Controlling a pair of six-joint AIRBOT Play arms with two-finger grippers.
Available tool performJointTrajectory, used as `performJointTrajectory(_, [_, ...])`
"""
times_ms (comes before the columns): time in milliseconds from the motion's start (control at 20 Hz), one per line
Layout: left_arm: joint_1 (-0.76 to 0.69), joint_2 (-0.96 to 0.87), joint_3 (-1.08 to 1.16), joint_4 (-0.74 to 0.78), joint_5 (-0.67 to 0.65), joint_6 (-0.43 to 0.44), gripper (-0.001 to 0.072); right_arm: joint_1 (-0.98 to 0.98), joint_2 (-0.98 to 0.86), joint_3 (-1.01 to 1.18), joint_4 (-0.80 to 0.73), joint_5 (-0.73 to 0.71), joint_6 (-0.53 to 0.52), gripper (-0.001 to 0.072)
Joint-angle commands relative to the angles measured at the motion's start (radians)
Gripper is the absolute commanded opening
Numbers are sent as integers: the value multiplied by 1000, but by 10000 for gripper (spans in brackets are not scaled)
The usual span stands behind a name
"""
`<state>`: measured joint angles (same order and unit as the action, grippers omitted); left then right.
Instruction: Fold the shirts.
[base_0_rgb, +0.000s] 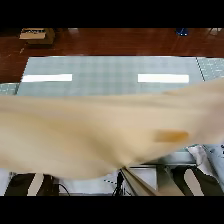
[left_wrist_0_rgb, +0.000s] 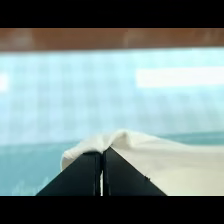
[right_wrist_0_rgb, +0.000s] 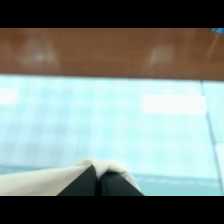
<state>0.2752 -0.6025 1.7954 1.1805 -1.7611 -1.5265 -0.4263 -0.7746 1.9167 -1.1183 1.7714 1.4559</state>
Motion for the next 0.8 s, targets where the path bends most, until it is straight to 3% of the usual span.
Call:
performJointTrajectory(0, [0,-21,-258,1,38,14,16,32,-187,-49,58,81,-8,42])
performJointTrajectory(150, [-27,-117,-425,-29,234,34,16,201,-393,-51,-53,30,-8,42])
performJointTrajectory(350, [-60,-341,-451,-29,385,90,17,385,-620,-51,-209,-179,10,42])
performJointTrajectory(550, [-61,-504,-451,-29,583,128,17,435,-746,-51,-215,-489,72,42])
performJointTrajectory(750, [-64,-684,-451,-29,661,129,17,436,-870,-51,-181,-595,104,42])
